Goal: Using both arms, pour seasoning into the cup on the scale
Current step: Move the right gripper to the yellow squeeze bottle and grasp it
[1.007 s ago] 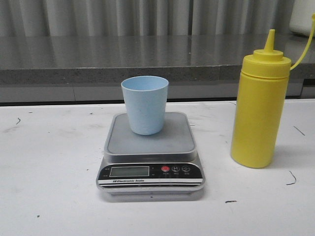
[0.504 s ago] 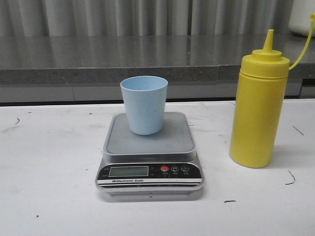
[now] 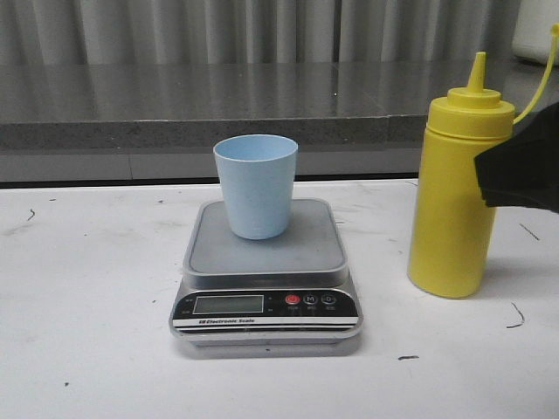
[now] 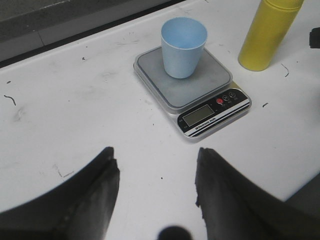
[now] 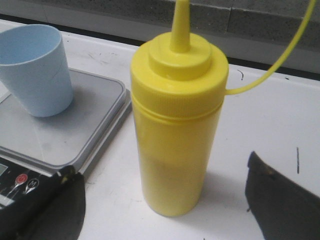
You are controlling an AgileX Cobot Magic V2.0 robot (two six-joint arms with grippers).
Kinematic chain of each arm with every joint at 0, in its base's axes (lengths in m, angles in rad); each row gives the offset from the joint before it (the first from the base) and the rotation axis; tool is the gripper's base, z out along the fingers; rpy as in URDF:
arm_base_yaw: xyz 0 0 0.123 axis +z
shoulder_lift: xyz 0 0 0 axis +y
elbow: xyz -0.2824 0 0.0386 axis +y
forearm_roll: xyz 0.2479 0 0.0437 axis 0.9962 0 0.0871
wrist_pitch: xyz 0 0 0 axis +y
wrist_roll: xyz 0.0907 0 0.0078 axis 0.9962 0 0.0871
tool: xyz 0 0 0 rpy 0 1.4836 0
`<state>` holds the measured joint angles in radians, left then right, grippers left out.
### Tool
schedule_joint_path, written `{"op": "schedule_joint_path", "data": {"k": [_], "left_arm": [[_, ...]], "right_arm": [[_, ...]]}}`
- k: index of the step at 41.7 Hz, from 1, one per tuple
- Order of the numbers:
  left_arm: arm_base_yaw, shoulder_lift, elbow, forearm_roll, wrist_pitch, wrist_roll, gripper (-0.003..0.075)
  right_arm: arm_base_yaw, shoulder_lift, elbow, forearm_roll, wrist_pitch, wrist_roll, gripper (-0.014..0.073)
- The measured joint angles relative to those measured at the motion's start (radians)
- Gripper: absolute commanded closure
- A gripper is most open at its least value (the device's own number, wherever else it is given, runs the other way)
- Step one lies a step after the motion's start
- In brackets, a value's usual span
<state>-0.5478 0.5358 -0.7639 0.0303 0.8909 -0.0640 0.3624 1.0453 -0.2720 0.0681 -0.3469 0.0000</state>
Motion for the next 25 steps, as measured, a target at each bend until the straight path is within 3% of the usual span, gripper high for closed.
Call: {"op": "schedule_joint_path", "data": {"k": [25], "left_arm": [[0.0, 0.0, 0.0, 0.0, 0.0, 0.0, 0.0365]], "right_arm": [[0.0, 0.519, 0.0, 0.002, -0.646, 0.007, -0.007]]}}
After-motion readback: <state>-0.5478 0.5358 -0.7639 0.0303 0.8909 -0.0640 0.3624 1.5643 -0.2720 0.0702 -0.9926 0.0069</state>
